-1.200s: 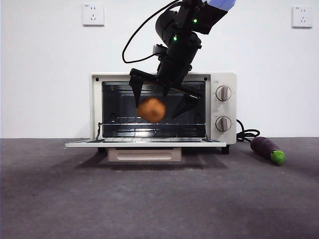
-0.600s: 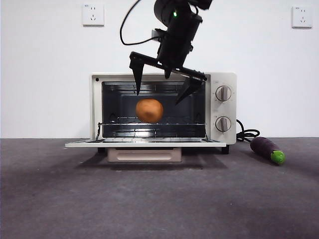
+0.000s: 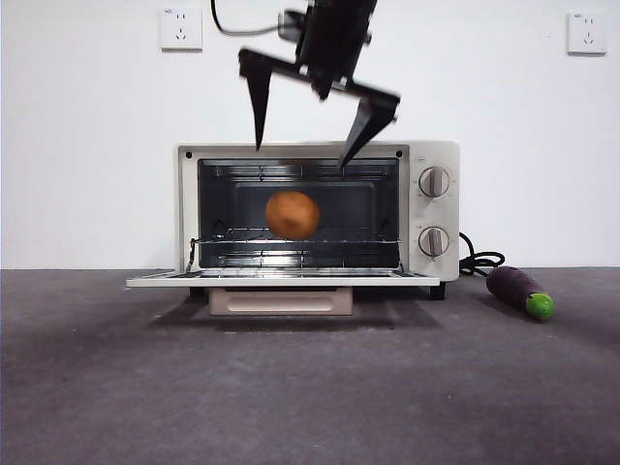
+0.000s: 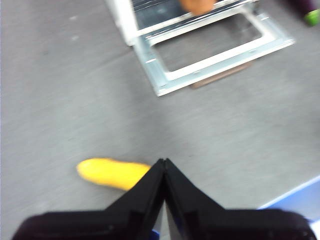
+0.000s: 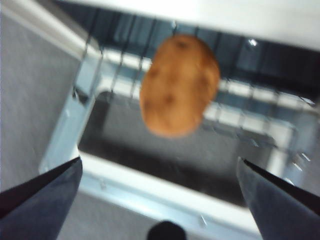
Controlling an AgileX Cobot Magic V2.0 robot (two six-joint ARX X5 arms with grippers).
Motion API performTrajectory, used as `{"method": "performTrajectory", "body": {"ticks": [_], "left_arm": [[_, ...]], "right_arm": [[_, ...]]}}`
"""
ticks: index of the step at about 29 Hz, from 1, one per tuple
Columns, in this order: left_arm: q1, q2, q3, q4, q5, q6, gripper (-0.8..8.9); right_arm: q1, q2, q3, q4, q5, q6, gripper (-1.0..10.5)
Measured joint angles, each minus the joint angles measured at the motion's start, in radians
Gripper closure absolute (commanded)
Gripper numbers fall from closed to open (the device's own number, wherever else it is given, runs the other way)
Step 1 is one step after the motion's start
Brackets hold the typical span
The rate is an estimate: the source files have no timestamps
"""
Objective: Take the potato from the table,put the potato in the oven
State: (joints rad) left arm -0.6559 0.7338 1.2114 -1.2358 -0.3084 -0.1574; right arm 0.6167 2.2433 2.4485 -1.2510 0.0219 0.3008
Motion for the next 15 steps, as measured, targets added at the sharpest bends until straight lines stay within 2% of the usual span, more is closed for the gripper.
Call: {"method": "performTrajectory", "body": {"ticks": [3,6,8,10,11,15], "left_arm": [[0.000,0.013,0.000,-0.026,-0.051,0.000,8.19],[0.000,0.056,0.000,-0.043,-0.056,0.000,8.19],[0.000,0.089,0.000,-0.042,-0.056,0.000,8.19],[0.000,0.132,0.000,-0.029,-0.056,0.000,8.19],[0.000,0.152,0.000,-0.018,-0.056,0.000,8.19],[0.016,0.216,0.000,0.026,-0.020,0.005,8.19]], "right_arm": [[0.020,-0.004,0.077,-0.106,0.032,-0.043,3.9],[0.062,-0.069,0.089,-0.105,0.031,-0.076,5.3],[0.101,-0.154,0.089,-0.105,0.031,-0.089,6.7],[0.138,-0.262,0.089,-0.105,0.032,-0.109,9.2],[0.156,-0.319,0.089,-0.105,0.032,-0.121,9.5],[0.196,-0.476,0.091,-0.105,0.037,-0.143,9.5]]}}
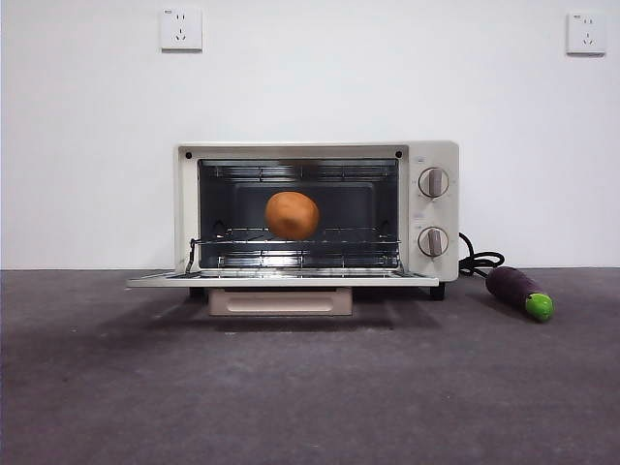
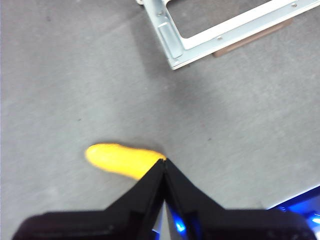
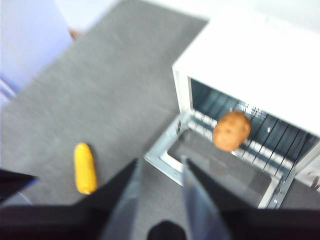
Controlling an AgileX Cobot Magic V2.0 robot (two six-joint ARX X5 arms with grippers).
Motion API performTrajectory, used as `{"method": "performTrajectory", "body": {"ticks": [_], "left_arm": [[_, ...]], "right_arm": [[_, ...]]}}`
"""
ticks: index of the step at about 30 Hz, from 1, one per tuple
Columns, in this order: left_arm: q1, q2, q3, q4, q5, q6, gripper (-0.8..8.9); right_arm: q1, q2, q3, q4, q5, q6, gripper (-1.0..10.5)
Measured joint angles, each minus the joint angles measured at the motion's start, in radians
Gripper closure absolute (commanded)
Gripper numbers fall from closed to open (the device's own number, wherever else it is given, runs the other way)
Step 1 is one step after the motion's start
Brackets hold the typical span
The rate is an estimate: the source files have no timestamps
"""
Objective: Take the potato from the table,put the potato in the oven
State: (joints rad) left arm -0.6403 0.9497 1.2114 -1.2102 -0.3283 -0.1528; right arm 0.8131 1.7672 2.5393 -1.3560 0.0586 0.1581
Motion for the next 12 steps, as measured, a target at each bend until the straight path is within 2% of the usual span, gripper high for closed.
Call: {"method": "performTrajectory", "body": {"ticks": [6,12], "left_arm": [[0.069,0.081,0.000,0.115,0.203,0.037,8.20],[0.220,0.147,0.000,0.189,0.451,0.099,8.20]], "right_arm": [[0.046,-0.193,-0.060,0.000,0.059,-0.001,9.5],[0.064,-0.441,-0.316,0.000,0.115,0.036,9.5]]}}
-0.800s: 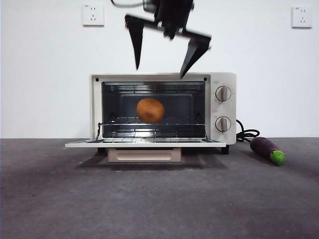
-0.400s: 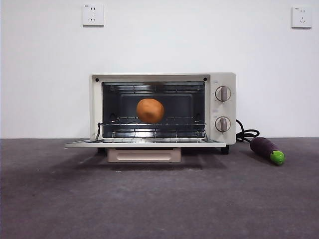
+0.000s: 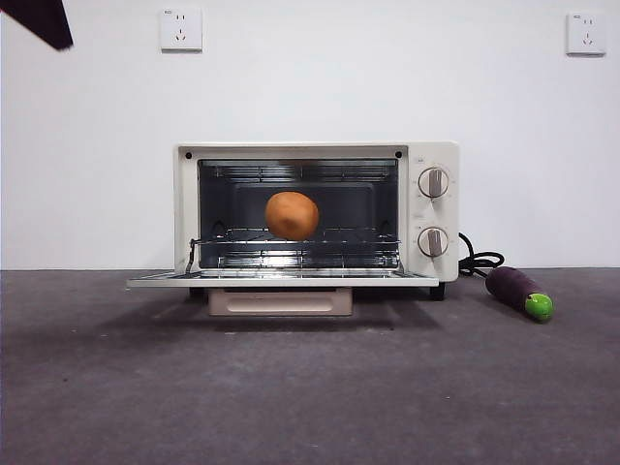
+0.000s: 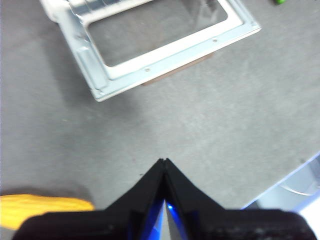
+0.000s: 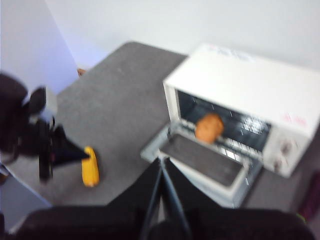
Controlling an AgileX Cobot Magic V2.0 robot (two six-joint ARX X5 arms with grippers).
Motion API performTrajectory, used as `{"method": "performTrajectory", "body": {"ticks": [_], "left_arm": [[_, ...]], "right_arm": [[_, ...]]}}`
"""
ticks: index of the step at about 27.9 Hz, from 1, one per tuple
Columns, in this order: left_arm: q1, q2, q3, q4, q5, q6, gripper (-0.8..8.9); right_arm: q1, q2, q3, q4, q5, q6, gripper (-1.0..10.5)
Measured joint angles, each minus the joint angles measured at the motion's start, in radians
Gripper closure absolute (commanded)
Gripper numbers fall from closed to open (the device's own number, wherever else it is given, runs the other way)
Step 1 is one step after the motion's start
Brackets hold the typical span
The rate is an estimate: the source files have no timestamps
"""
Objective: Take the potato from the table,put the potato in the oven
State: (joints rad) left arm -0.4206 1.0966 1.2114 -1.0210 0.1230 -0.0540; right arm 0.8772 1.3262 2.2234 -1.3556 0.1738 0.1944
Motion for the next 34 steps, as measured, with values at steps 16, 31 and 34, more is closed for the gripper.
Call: {"method": "performTrajectory", "body": {"ticks": [16,31,34], "left_arm": [[0.375,0.338,0.000,0.191,0.378,-0.002,8.20],[0.378,0.688,0.000,0.321,0.362,-0.109,8.20],[0.365,0.710,0.000,0.335,0.364,-0.132,8.20]], "right_arm": [[0.000,-0.436,-0.603,0.000,0.150,0.198,9.5],[0.000,-0.464,-0.634,0.000,0.185,0.300,9.5],[0.000,-0.464,-0.634,0.000,0.185,0.300,9.5]]}}
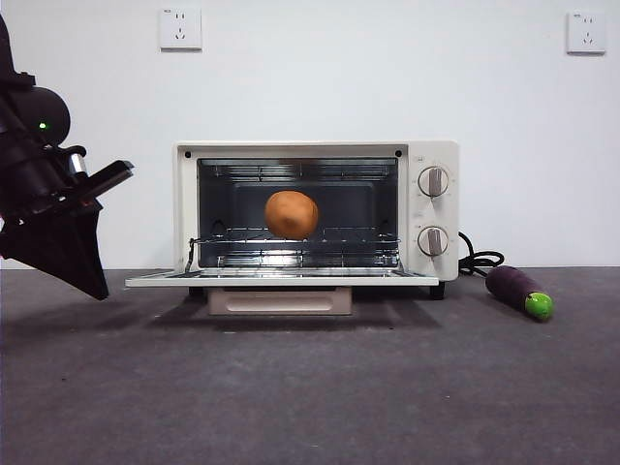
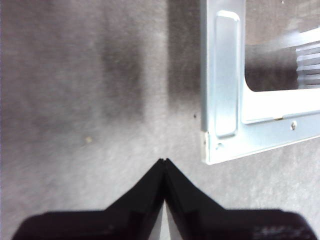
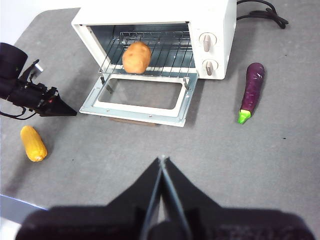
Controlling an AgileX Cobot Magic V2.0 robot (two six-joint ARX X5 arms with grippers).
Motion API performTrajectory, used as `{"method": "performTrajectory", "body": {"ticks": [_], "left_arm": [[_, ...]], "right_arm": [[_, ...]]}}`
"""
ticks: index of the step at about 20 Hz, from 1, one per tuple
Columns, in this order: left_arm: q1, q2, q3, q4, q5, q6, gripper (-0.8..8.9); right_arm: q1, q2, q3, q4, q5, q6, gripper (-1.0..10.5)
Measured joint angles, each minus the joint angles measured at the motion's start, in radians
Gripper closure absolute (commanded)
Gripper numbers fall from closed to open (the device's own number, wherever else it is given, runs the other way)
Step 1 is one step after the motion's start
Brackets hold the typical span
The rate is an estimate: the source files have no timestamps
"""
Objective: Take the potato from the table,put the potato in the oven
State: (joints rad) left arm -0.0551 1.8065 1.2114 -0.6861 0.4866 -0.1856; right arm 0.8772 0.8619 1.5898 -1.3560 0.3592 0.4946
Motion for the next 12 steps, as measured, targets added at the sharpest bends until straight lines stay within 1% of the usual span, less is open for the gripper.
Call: {"method": "performTrajectory", "body": {"ticks": [4,7,10,12], "left_arm": [[-0.015,0.000,0.000,0.026,0.014,-0.051,8.20],[-0.030,0.000,0.000,0.026,0.013,-0.068,8.20],[-0.049,0.000,0.000,0.027,-0.029,-0.076,8.20],[-0.052,0.000,0.000,0.027,-0.032,-0.089,8.20]], "right_arm": [[0.000,0.000,0.000,0.000,0.005,0.010,9.5],[0.000,0.000,0.000,0.000,0.007,0.015,9.5],[0.000,0.000,0.000,0.000,0.007,0.017,9.5],[0.000,0.000,0.000,0.000,0.007,0.019,9.5]]}}
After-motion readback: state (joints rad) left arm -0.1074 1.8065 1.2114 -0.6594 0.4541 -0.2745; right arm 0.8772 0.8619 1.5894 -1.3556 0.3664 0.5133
